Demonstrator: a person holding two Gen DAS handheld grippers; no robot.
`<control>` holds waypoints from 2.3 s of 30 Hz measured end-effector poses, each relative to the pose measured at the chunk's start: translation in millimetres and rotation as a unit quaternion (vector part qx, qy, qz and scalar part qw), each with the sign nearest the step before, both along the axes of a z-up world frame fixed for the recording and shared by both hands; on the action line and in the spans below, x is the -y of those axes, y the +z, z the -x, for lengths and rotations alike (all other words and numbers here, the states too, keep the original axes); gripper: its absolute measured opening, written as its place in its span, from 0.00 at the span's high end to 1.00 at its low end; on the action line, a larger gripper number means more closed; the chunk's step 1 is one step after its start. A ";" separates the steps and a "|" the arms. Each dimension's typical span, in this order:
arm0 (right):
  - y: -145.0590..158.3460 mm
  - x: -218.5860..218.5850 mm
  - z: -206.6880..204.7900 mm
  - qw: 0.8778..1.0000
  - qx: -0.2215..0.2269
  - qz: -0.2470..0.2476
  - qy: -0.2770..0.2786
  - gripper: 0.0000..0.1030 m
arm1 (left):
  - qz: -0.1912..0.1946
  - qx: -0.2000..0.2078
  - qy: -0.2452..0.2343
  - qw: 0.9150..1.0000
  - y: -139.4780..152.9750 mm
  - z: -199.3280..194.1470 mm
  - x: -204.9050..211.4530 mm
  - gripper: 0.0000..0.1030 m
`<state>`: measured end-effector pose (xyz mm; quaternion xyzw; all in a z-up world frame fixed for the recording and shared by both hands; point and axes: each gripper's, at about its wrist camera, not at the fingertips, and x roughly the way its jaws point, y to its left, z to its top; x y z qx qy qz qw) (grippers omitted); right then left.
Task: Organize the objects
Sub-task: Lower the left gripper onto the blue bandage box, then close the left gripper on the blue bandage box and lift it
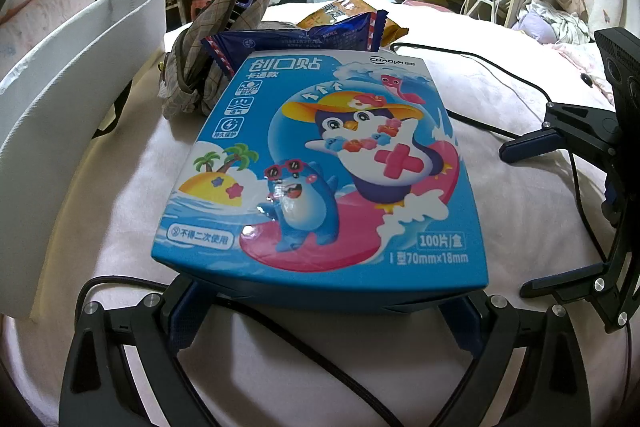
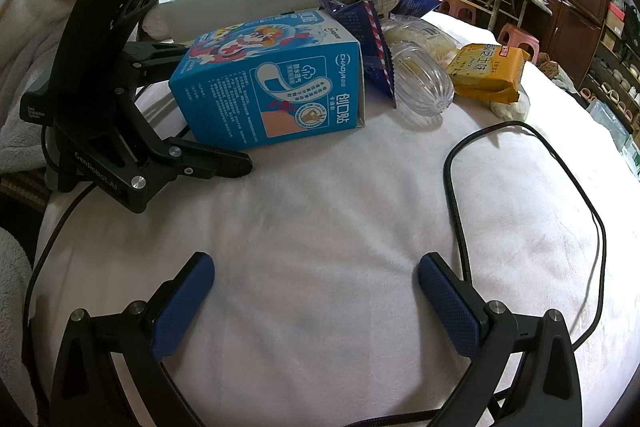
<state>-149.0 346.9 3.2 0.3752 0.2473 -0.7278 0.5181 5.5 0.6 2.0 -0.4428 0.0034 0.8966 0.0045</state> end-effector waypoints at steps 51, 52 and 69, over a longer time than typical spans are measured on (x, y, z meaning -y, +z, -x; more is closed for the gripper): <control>52.0 25.5 105.1 0.798 0.443 0.144 -0.383 0.26 | -0.165 0.091 0.085 0.978 59.2 16.5 55.5 0.16; 53.2 24.4 105.6 0.786 0.456 0.162 -0.385 0.26 | -0.157 0.085 0.080 0.981 64.8 30.4 50.8 0.16; 18.3 6.7 103.3 0.644 0.578 0.262 -0.428 0.26 | -0.166 0.012 0.028 0.986 102.0 17.4 63.7 0.19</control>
